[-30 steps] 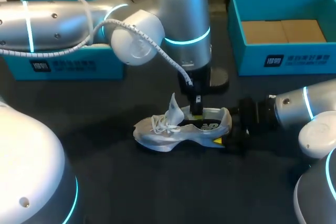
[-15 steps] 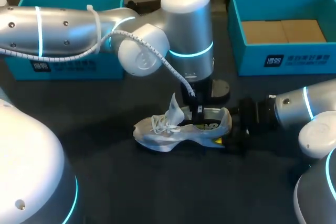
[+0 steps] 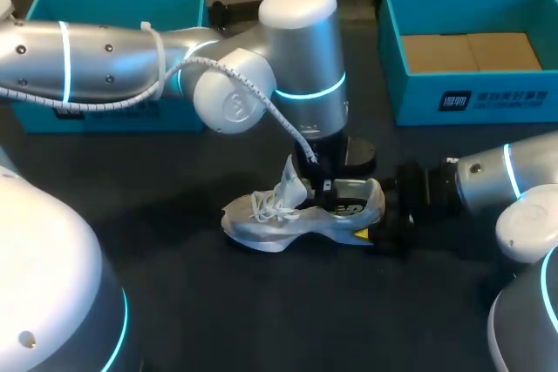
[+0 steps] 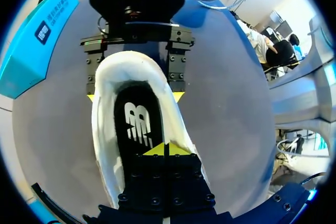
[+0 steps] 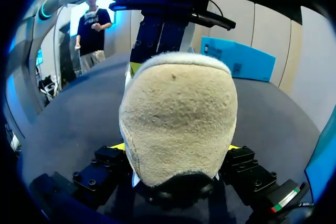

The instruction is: Take the shoe out of the shoebox, open the shoe tongue, remove and reinsert the insole, then place the shoe into the shoebox

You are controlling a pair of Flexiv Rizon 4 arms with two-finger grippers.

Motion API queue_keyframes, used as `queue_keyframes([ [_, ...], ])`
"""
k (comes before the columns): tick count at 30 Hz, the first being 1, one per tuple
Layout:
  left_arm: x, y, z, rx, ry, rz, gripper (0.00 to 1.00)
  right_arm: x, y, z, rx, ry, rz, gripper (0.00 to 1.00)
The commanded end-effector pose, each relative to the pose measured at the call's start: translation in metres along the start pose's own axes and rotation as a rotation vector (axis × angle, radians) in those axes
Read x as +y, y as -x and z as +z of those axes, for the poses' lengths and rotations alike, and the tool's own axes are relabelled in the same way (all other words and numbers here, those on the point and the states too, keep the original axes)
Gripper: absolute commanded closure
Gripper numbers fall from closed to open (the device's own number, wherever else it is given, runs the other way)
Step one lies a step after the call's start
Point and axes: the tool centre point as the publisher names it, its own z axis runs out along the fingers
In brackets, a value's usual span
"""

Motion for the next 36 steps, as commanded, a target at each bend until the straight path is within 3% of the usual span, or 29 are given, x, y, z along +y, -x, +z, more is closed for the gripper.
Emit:
queue_keyframes([
  [1,-0.001,0.004,0.005,0.012,0.0,0.011,1.0,0.001,0.0,0.002,-0.002,-0.004,0.001,1.0],
  [4,-0.002,0.004,0.007,0.013,0.002,0.016,1.0,0.001,0.0,0.002,-0.002,-0.004,0.001,1.0],
  [9,-0.001,0.004,0.009,0.013,0.004,0.025,0.73,0.001,0.0,0.002,-0.002,-0.004,0.001,1.0],
  [13,0.0,0.005,0.009,0.018,0.004,0.026,0.64,0.001,0.0,0.002,-0.002,-0.004,0.001,1.0],
  [29,0.011,0.007,0.03,-0.048,0.011,0.108,0.61,0.001,0.0,0.002,-0.002,-0.004,0.001,1.0],
  [36,0.015,0.011,0.046,-0.129,0.013,0.145,0.51,0.001,0.0,0.002,-0.002,-0.004,0.001,1.0],
])
